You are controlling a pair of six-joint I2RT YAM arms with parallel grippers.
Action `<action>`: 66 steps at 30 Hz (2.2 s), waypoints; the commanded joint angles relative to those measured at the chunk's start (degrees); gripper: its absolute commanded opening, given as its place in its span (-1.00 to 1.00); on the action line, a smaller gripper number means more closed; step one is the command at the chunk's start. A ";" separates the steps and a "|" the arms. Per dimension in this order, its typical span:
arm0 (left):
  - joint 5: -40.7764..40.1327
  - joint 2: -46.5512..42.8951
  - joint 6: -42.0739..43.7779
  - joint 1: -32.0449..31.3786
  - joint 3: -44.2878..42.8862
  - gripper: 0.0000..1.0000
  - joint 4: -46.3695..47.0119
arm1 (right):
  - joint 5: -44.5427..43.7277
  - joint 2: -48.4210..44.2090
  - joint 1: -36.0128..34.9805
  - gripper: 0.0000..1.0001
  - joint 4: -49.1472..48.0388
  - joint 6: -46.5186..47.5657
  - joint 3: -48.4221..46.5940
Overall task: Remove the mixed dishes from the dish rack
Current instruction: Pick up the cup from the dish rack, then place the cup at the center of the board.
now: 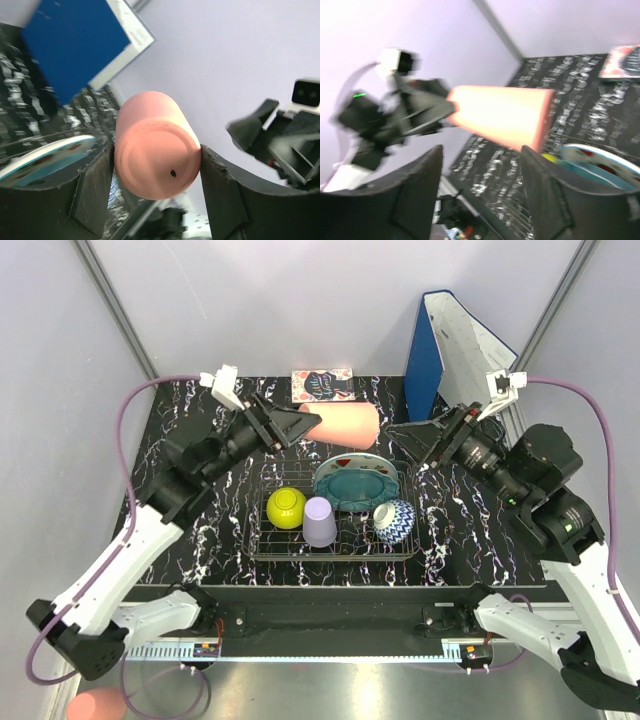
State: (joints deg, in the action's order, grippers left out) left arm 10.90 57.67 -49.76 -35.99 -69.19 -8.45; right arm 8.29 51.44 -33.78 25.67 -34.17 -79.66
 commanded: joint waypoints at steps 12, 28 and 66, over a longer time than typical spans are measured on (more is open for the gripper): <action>16.62 5.17 -13.70 2.59 1.25 -1.00 29.11 | 4.89 -3.89 -0.41 0.26 -6.07 -5.03 3.19; 18.20 4.29 -15.98 2.24 5.29 -1.00 31.47 | 6.10 -0.12 -0.32 0.44 -7.99 -0.90 3.37; -25.13 -7.92 16.36 2.41 -0.51 0.98 -34.97 | -33.35 43.56 37.37 -1.00 27.34 3.94 -20.10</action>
State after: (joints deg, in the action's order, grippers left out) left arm -6.00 51.31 -37.63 -32.42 -69.93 -40.84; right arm -25.39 88.25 -0.19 55.16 -28.21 -97.01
